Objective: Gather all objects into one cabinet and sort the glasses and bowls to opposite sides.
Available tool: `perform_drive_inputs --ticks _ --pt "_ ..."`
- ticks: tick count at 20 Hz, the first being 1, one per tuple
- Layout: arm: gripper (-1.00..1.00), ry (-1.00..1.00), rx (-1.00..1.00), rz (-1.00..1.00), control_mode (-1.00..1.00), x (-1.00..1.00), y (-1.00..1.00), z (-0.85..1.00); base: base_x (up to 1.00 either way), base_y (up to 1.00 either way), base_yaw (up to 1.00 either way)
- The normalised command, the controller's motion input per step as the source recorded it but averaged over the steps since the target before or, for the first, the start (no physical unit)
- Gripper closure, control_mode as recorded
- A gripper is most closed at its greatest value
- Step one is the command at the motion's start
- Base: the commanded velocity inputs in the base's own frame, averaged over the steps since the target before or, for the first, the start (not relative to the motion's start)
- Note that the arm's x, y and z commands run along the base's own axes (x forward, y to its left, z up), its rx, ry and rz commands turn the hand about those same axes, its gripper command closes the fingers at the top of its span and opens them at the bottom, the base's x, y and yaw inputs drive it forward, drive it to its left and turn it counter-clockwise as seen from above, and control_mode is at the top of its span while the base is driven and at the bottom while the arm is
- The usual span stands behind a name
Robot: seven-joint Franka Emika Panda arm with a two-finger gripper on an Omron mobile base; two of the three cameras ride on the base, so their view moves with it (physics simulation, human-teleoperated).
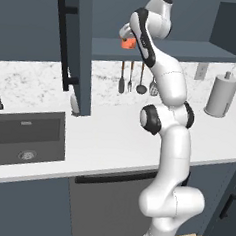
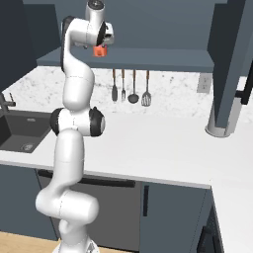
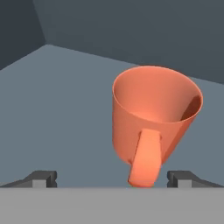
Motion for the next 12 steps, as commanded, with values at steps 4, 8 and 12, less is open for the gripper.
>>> perform_drive_inputs --ticks 4,8,12 --pt "-1.0 -0.1 0.0 -0.1 -1.0 0.27 0.01 -0.53 0.0 0.0 0.0" --pt "-1.0 -0.06 0.0 -0.15 -1.0 0.06 0.0 -0.7 0.0 0.0 0.0" --pt "-1.0 -0.1 0.0 -0.14 -1.0 0.17 0.0 -0.39 0.0 0.0 0.0"
